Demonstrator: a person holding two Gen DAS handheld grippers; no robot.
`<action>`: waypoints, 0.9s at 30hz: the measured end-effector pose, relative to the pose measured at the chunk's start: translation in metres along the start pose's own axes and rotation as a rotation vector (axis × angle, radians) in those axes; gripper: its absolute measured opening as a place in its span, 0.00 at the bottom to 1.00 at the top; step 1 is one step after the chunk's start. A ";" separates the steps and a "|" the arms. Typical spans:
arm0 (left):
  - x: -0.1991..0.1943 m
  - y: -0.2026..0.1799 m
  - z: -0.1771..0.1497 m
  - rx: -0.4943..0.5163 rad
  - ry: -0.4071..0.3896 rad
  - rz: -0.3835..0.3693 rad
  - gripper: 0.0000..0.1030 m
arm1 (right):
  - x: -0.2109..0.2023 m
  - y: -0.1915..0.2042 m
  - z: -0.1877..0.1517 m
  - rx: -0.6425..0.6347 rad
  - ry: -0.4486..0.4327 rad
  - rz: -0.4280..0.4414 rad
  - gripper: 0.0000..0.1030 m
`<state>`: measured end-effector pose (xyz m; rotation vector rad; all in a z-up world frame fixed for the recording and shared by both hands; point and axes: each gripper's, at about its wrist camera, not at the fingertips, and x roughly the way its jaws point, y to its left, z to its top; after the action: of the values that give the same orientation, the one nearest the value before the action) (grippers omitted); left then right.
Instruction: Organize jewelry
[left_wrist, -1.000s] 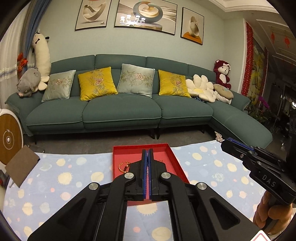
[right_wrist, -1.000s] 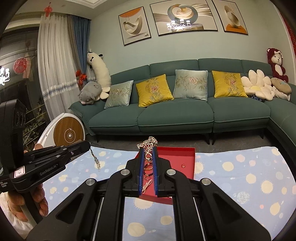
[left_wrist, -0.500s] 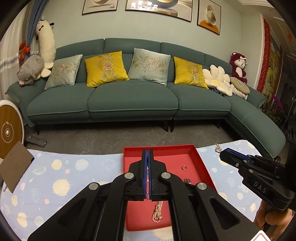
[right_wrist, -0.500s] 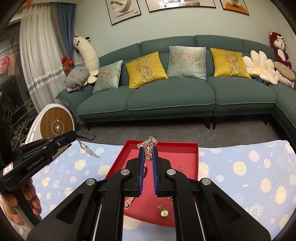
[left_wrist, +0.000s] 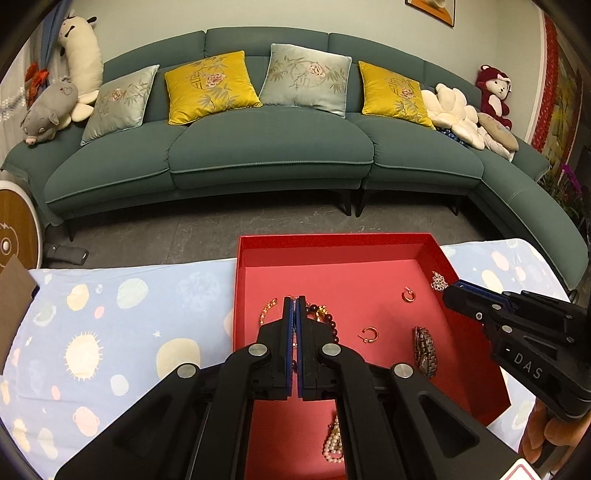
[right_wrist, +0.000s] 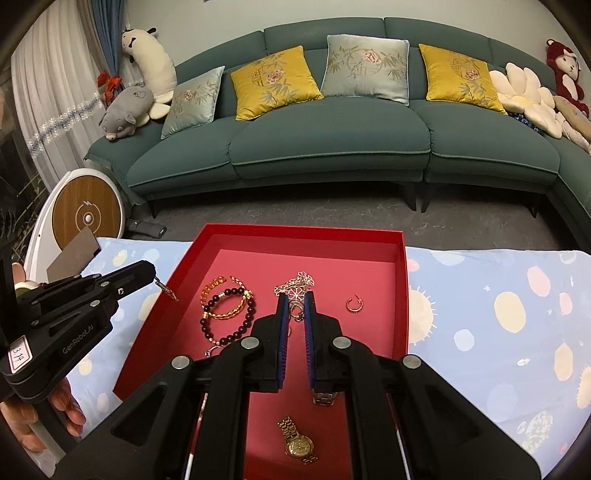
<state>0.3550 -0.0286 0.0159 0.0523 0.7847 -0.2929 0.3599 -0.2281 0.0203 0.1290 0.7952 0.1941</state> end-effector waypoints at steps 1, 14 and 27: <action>0.003 0.000 -0.002 0.000 0.005 0.000 0.00 | 0.003 -0.001 -0.001 0.003 0.007 -0.001 0.07; 0.003 0.010 0.000 -0.078 -0.004 0.047 0.27 | 0.000 -0.015 0.003 0.039 -0.026 -0.044 0.32; -0.136 -0.002 0.020 -0.077 -0.206 0.020 0.47 | -0.140 0.016 0.022 0.034 -0.253 0.001 0.50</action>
<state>0.2775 -0.0009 0.1260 -0.0417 0.5902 -0.2449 0.2783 -0.2443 0.1362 0.1816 0.5469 0.1612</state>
